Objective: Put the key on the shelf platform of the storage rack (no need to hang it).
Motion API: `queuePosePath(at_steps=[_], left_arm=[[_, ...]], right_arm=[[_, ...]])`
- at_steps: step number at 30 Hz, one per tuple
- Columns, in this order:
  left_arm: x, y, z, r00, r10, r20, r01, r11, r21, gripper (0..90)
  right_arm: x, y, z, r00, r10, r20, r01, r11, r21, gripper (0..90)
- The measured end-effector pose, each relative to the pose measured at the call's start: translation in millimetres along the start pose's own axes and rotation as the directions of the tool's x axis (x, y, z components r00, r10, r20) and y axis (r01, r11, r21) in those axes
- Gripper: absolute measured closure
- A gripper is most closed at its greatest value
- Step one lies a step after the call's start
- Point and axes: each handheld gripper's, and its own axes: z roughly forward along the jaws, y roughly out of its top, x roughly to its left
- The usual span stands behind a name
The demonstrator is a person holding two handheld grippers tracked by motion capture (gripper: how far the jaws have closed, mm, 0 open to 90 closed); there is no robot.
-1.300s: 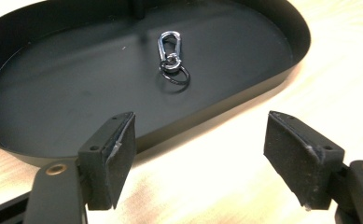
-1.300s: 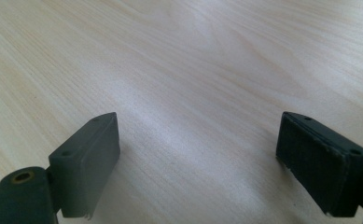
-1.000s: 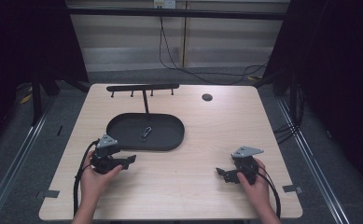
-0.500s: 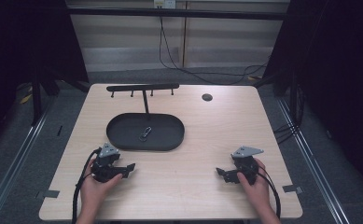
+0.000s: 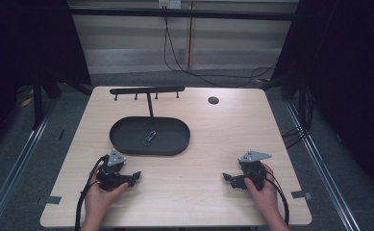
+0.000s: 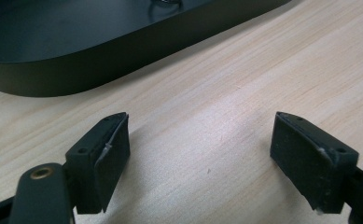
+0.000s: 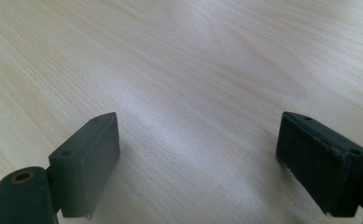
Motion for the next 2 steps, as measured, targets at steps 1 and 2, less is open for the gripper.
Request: queuePosePath(at_steps=[1,2], left_arm=[[-0.2,-0.1,0.2,1.0000,-0.001,-0.001,0.001,1.0000,-0.001,19.7],[-0.3,-0.2,0.4,1.0000,0.001,-0.001,-0.001,1.0000,-0.004,19.5]], right_arm=[[0.0,0.0,0.0,1.0000,0.000,0.000,0.000,1.000,0.000,13.1],[-0.1,0.0,0.1,1.0000,-0.002,0.000,0.002,1.000,-0.001,13.0]])
